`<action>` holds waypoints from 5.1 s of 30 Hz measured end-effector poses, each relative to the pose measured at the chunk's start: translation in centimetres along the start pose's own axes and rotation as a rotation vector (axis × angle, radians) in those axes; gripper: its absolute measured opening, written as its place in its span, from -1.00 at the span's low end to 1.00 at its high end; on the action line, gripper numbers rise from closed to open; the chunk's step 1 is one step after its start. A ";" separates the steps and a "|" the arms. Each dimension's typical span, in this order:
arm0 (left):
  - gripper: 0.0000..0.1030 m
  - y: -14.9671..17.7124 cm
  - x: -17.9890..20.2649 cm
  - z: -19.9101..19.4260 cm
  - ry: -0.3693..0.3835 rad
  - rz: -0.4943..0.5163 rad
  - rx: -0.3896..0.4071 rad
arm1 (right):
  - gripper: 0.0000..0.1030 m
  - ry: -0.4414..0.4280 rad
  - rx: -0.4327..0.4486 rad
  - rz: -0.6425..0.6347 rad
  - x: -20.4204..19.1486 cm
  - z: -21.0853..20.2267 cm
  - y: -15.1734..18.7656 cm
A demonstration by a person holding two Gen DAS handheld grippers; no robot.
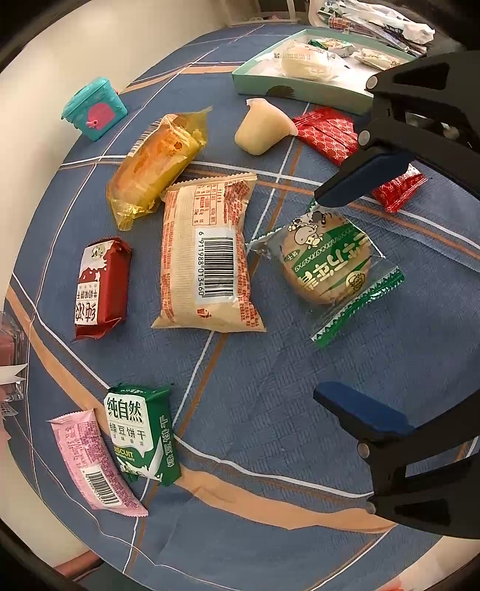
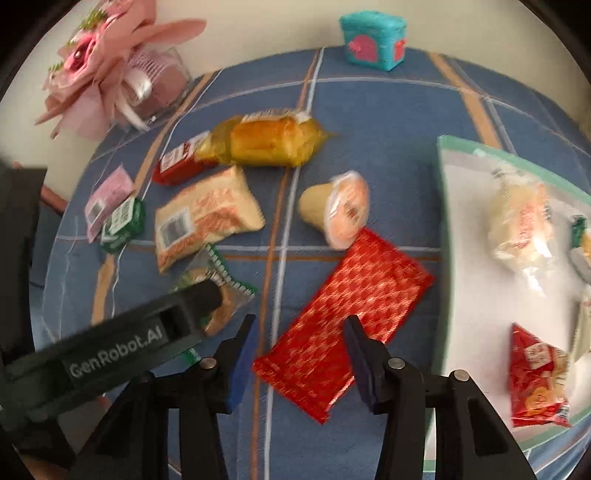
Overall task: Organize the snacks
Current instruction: 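Grasp the green-wrapped round cake with the left gripper while the right gripper grasps the red patterned pack, then carry the cake and red pack over the tray and open both grippers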
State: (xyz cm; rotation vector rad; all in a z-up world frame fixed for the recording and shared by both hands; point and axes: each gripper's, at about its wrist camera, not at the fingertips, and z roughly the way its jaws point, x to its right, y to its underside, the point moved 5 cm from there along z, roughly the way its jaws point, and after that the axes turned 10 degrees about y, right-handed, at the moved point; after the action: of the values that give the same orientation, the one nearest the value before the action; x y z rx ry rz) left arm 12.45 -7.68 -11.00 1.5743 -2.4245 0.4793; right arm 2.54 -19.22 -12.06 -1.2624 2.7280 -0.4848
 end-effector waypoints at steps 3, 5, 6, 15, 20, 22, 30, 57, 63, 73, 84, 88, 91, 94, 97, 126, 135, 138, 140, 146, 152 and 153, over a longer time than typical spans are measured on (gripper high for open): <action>0.86 0.0 0.0 0.0 0.003 0.000 0.001 | -0.01 0.052 -0.003 0.026 0.9 0.2 -0.3; 0.86 -0.1 0.0 0.3 0.002 0.003 0.001 | 0.04 0.035 -0.019 0.053 1.3 0.7 -0.4; 0.86 -0.1 0.1 0.3 0.001 0.004 0.000 | 0.19 0.028 -0.029 0.067 1.6 1.0 -0.4; 0.86 -0.4 0.3 0.3 -0.009 -0.003 0.005 | 0.39 0.090 -0.035 0.107 2.3 2.4 -0.9; 0.86 -0.4 0.2 0.7 -0.005 -0.002 -0.004 | 0.41 0.120 -0.035 0.083 1.8 3.1 -0.6; 0.86 -0.3 0.3 0.8 -0.006 0.001 -0.005 | 0.38 0.126 -0.036 0.067 1.7 3.2 -0.5; 0.86 0.1 0.6 1.7 0.006 -0.008 -0.010 | 0.14 0.113 -0.058 0.010 1.2 3.0 1.7; 0.11 0.7 4.7 3.6 0.034 0.054 -0.013 | 0.17 0.152 -0.051 -0.026 -0.1 4.0 2.2; 0.07 0.9 3.9 3.4 0.054 0.042 -0.011 | 0.14 0.149 -0.044 -0.020 0.2 3.8 2.0; 0.03 1.2 2.1 2.7 0.095 -0.017 0.000 | -0.06 0.048 -0.064 0.027 2.3 3.1 1.5; 0.02 0.7 1.9 -1.5 0.118 -0.006 0.088 | -0.07 -0.060 -0.008 0.079 4.7 -2.0 0.5; 0.02 0.7 2.5 -3.3 0.131 0.005 0.127 | -0.07 -0.081 0.020 0.096 5.5 -3.9 0.6; 0.03 0.9 3.1 -4.1 0.132 0.018 0.141 | -0.07 -0.080 0.029 0.109 6.3 -4.4 0.6; 0.02 1.3 4.4 -4.1 0.139 0.029 0.143 | -0.07 -0.075 0.029 0.130 7.8 -5.1 1.0; 0.02 2.2 6.2 -4.0 0.145 0.049 0.135 | -0.07 -0.081 0.052 0.150 9.5 -5.8 0.7; 0.03 10.8 21.8 4.7 0.077 0.453 -0.097 | -0.06 0.081 -0.033 0.445 27.4 -2.7 2.1; 0.06 10.8 22.0 5.3 0.073 0.444 -0.119 | -0.03 0.109 -0.044 0.418 26.8 -2.1 2.2; 0.09 10.5 22.0 4.4 0.094 0.437 -0.110 | -0.03 0.116 -0.023 0.414 26.7 -2.7 2.0; 0.15 10.3 21.8 3.3 0.115 0.435 -0.094 | -0.03 0.115 -0.007 0.411 26.6 -3.2 1.9; 0.18 7.8 20.5 0.7 0.146 0.372 -0.031 | -0.03 0.125 0.000 0.379 25.5 -3.7 1.8; 0.26 4.8 15.1 -1.2 0.038 0.257 0.050 | -0.03 0.118 0.009 0.297 22.6 -4.0 1.5; 0.26 4.5 14.4 -1.3 0.026 0.241 0.056 | -0.03 0.118 0.013 0.283 22.0 -4.1 1.4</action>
State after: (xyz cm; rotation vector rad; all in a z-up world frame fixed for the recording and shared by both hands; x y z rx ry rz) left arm 2.50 -17.63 -5.53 1.2911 -2.6153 0.6100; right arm -13.78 -34.01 -7.65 -0.8478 2.9293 -0.5595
